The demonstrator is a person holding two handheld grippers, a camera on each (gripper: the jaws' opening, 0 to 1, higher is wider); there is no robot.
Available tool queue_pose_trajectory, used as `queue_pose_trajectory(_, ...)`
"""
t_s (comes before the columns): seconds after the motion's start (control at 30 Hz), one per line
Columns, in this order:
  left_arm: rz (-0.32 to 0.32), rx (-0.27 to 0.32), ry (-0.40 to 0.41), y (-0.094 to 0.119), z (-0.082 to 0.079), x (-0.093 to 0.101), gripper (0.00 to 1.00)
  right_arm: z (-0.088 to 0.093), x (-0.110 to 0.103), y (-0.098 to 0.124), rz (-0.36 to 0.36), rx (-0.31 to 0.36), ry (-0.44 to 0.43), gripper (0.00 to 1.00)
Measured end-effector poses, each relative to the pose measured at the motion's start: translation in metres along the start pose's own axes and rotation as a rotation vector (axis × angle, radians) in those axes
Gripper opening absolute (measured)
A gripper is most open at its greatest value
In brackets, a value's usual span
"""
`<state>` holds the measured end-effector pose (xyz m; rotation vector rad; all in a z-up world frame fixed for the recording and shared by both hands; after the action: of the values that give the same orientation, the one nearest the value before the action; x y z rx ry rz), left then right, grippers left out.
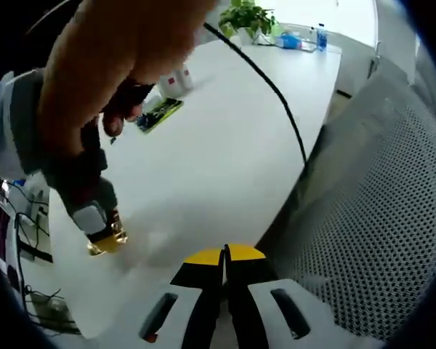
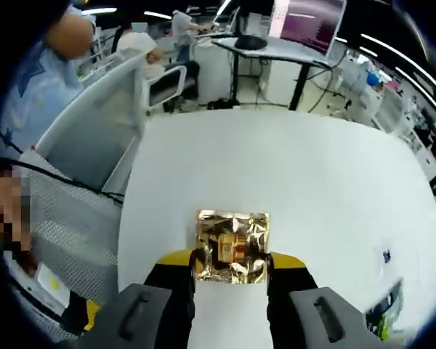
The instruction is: Arrange the skincare products in the storage area until every visible bottle or jar stands upright without overlapping.
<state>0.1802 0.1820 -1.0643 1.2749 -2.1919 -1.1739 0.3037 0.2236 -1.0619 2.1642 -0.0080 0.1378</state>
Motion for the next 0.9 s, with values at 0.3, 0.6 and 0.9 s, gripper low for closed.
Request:
queue_pose_trajectory(0.3,0.033,0.019,-0.002,0.000,-0.003,0.005,0.00,0.052,-0.019,0.053,0.116,0.030,-0.148,0.36)
queue_pose_trajectory(0.6,0.069,0.120,0.043,0.005,-0.017,0.007,0.00,0.086,-0.046,0.085,0.207,0.019,-0.136,0.36)
queue_pose_trajectory(0.9,0.110,0.243,0.187,0.018,-0.033,0.003,0.04,0.097,-0.064,0.102,0.254,0.031,-0.085,0.36)
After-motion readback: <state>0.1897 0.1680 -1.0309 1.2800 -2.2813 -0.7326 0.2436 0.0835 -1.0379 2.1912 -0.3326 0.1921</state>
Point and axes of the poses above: the point that each gripper's makers call its tool centre point, and the gripper's own axes: y roughly backward along the fingers, x roughly to its right, z roughly out of its underside, the point moved 6 cm from there along y, roughly backward along the fingers, and after that the axes turned 7 degrees about y, right-handed, at the moved point
